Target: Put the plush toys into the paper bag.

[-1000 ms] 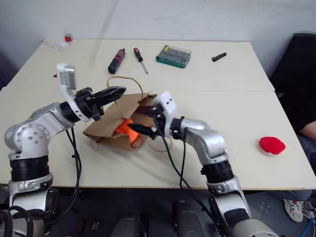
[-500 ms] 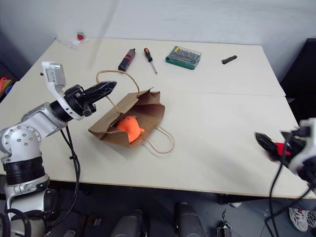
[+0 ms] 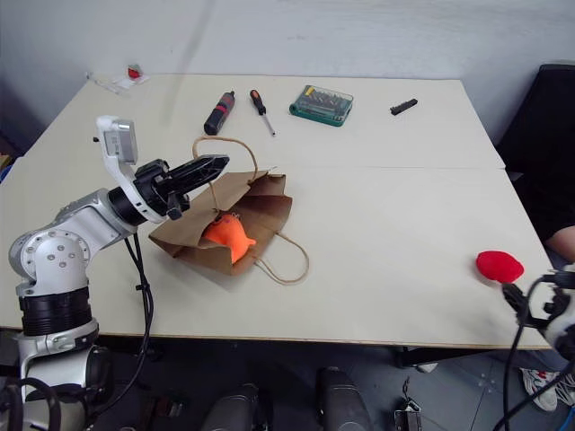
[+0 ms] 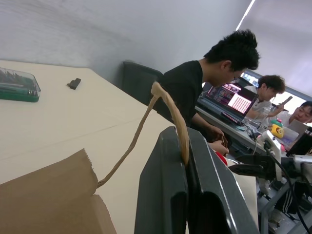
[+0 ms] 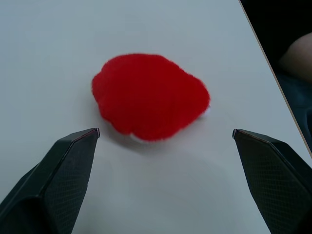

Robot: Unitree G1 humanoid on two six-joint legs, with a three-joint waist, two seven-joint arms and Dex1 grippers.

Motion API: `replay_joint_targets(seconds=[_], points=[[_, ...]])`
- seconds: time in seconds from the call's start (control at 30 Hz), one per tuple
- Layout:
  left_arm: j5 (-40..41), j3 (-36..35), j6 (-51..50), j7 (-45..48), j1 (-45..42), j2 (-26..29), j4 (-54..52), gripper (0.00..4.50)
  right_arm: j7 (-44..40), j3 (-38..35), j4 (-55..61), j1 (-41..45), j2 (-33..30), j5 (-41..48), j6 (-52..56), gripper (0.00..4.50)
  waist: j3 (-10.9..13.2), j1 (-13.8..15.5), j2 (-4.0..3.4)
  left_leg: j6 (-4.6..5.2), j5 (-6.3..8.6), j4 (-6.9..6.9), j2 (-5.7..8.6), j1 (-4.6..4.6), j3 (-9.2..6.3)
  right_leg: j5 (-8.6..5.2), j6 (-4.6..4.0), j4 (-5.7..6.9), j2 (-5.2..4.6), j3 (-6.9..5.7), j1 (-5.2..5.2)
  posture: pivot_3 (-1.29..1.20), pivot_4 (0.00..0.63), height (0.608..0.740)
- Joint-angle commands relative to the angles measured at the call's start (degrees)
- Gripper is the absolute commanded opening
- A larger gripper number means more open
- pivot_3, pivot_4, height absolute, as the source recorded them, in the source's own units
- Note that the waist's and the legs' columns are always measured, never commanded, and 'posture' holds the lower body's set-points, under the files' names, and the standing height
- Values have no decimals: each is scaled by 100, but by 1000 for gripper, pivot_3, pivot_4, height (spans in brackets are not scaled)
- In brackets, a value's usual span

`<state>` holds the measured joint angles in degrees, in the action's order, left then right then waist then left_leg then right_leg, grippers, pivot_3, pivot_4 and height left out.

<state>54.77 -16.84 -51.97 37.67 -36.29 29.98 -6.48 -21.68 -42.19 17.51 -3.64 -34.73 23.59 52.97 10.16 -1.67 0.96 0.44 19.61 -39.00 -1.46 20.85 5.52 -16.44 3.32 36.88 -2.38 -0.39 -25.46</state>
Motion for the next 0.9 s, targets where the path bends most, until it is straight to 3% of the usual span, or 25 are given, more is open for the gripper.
replay_joint_targets(seconds=[0.03,0.13,0.23,0.43,0.6,0.67,0.77,0.9], points=[[130,-76,53,-9,-95,69,-284,0,560,82,-488,448,54,-282,-300,4479,0,11,0,0,0,0,0,-1,-1,0,0,0,0,-1,0,0,150,740],[147,-89,18,-45,-77,121,-380,0,1133,179,-1029,949,322,-488,-549,4479,0,11,0,-1,-1,-1,-1,2,-3,0,0,-2,-1,-3,0,0,150,740],[226,-153,-33,-132,-63,121,-465,0,1237,183,-1186,1194,587,-306,-467,3873,0,20,0,-1,-1,-1,-2,4,-5,0,0,-3,-1,-6,-1,0,150,740],[241,-99,-24,-175,-9,141,-519,0,1261,237,-1499,1378,717,-232,-697,1824,-2,4,3,-1,-1,-4,-2,4,-4,0,0,-2,-2,-5,1,0,150,740],[291,-189,-43,-222,-82,176,-423,0,592,664,-731,1035,461,21,-725,532,-2,-1,3,-1,-1,-3,-4,1,-1,0,1,0,1,-4,1,0,150,740],[417,-242,-97,-328,-180,125,-392,0,313,1072,197,1151,575,826,-6,299,-1,-21,1,-1,-1,-2,-5,1,-1,0,1,0,1,-3,0,0,150,740],[558,-121,-177,-323,-311,60,-499,0,573,1595,952,1922,1222,1877,965,236,1,-117,4,-10,-4,-4,-15,-8,4,2,-2,12,8,2,0,0,150,740],[326,171,-74,-89,-340,122,-464,0,913,2659,810,3008,2075,2058,1357,211,3,-119,-3,-24,-13,7,-11,-20,-1,1,-10,23,7,0,0,0,150,740]])
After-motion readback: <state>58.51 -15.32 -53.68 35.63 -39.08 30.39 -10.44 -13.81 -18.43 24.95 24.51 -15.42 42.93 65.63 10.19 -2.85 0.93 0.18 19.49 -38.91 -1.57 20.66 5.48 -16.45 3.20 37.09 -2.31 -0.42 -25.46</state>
